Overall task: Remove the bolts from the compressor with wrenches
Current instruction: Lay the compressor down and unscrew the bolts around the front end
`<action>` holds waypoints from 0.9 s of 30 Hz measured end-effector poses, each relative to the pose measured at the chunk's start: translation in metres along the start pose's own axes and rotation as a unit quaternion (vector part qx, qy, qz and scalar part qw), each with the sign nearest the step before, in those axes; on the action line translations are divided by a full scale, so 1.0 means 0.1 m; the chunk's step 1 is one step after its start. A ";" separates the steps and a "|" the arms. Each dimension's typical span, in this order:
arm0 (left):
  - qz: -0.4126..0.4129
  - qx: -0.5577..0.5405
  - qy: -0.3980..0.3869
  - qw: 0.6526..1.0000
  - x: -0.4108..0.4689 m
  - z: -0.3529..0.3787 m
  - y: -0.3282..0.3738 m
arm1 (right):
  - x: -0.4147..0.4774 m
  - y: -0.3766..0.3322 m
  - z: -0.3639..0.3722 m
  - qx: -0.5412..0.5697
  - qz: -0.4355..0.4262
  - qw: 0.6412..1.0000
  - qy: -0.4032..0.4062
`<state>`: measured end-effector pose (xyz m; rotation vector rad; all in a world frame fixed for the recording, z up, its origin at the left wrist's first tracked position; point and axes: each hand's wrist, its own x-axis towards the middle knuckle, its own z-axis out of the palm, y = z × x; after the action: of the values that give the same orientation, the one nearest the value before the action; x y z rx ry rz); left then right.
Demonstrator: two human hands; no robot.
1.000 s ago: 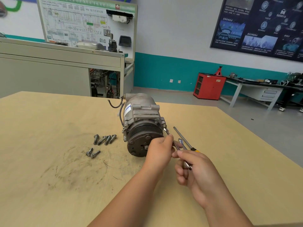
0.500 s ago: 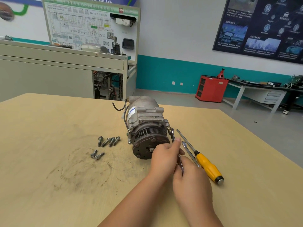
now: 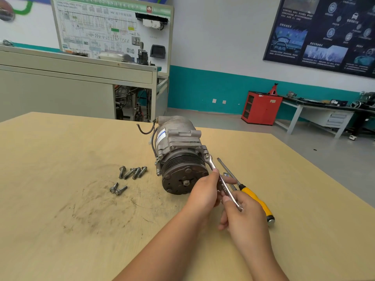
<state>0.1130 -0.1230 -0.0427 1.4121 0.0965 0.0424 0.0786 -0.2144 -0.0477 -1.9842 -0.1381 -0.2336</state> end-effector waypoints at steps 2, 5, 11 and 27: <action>0.007 0.027 0.023 0.999 0.02 0.00 0.00 | 0.01 0.01 0.01 -0.063 -0.048 0.997 0.024; 0.047 0.073 0.062 0.994 0.04 -0.01 -0.01 | 0.01 -0.02 0.03 -0.153 -0.090 0.983 0.047; 0.073 0.114 0.089 0.987 0.04 -0.03 -0.04 | -0.01 -0.03 -0.01 0.014 0.009 0.999 -0.027; 0.105 0.164 0.090 0.977 0.10 0.01 -0.04 | 0.29 0.09 -0.36 0.339 0.212 0.902 -0.166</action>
<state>0.1235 -0.1240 -0.0467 1.7437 0.1062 0.3435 0.1050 -0.2508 -0.0348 -1.2930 0.0045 0.3976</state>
